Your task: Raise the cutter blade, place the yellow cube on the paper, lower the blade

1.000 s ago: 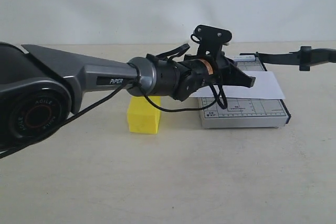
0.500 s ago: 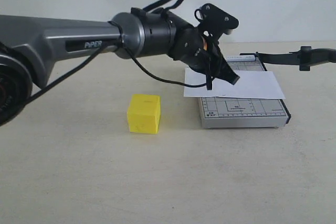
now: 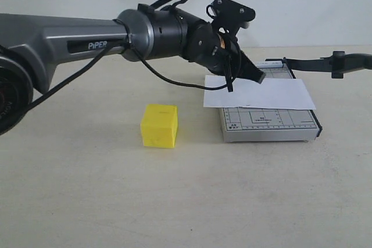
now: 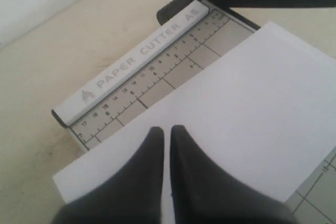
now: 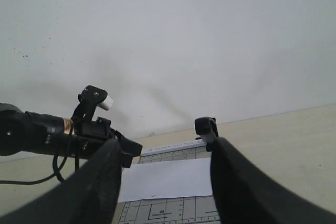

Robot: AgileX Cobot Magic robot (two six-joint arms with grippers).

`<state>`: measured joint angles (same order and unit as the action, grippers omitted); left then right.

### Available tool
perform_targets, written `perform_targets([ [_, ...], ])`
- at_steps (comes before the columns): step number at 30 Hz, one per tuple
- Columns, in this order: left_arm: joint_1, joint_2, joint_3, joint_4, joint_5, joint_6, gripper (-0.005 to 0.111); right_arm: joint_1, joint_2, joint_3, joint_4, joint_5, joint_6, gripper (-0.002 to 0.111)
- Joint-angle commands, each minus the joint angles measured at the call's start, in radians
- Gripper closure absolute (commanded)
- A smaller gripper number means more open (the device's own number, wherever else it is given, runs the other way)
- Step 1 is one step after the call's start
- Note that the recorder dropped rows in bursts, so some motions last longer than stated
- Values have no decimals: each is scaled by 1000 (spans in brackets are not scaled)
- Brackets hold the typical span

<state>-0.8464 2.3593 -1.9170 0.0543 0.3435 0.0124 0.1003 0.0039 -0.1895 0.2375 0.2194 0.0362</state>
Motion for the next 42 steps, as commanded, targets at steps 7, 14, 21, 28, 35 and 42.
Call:
perform_targets([
  [7, 2, 37, -2, -54, 30, -12, 102, 2, -4, 3, -9, -6, 3, 58],
  [14, 1, 46, -2, -54, 1, -12, 102, 2, -4, 3, -9, -6, 3, 58],
  [21, 1, 71, -2, -54, -3, -12, 102, 2, -4, 3, -9, -6, 3, 58],
  [28, 1, 98, -2, -93, -35, -20, 102, 2, -4, 3, -9, -6, 3, 58],
  [35, -11, 117, -4, -152, -89, -20, 102, 2, -4, 3, -9, -6, 3, 58],
  [42, -45, 126, -4, -189, -158, -20, 102, 2, -4, 3, -9, -6, 6, 58],
])
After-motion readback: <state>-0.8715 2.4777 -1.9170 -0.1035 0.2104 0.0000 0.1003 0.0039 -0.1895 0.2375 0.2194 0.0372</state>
